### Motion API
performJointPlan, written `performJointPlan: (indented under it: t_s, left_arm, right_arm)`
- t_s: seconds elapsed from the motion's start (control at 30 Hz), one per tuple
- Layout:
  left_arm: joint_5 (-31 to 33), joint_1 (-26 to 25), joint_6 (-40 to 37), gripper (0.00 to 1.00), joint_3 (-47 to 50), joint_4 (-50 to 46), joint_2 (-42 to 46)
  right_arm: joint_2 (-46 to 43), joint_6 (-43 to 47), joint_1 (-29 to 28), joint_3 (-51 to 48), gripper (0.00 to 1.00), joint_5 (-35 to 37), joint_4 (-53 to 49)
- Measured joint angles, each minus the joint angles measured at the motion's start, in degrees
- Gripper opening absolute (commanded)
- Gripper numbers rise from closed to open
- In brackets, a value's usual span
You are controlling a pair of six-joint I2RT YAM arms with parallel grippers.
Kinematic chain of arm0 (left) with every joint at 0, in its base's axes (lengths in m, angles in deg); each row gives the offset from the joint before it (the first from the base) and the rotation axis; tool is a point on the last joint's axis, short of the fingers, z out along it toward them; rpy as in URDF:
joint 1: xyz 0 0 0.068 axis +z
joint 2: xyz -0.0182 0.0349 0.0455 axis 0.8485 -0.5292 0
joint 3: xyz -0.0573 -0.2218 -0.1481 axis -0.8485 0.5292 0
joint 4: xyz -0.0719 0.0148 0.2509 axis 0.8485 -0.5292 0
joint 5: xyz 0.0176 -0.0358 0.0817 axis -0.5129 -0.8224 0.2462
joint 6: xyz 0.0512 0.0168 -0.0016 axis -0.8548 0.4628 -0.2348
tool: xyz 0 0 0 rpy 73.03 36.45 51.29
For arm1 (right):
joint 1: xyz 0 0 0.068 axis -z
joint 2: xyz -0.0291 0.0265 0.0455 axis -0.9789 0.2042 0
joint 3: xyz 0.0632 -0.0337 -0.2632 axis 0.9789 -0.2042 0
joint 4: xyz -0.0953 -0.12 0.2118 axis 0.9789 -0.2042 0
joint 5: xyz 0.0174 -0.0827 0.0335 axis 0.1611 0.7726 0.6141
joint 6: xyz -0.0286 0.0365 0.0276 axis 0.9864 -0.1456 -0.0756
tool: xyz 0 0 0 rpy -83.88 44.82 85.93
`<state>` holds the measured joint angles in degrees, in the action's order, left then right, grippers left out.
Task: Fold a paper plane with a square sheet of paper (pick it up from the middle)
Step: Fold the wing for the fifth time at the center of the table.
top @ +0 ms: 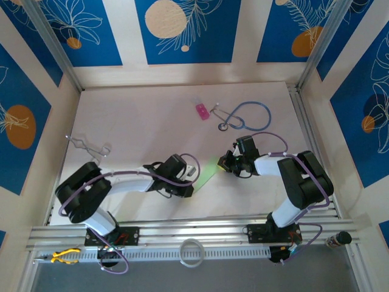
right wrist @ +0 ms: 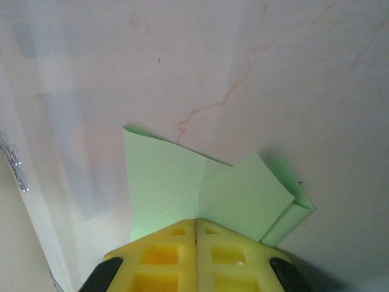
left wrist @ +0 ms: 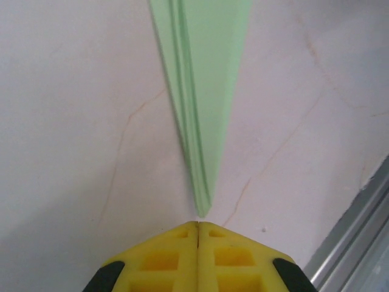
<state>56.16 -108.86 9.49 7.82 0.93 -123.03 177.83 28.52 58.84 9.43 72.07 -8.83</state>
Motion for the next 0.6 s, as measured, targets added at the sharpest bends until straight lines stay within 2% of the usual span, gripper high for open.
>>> performJointPlan:
  t_s: [0.17,0.37,0.6]
  left_arm:
    - [0.3,0.3,0.0,0.06,-4.1,0.5,-0.5]
    - [0.4,0.9,0.0,0.05,-12.5,3.0,-8.9]
    - [0.8,1.1,0.0,0.0,-12.2,3.9,-14.3]
  right_arm:
    - [-0.1,0.0,0.0,0.0,0.0,0.0,-0.1]
    - [-0.2,0.6,0.1,0.0,0.0,-0.3,-0.1]
    - [-1.7,3.2,0.4,0.0,0.03,-0.2,-2.9]
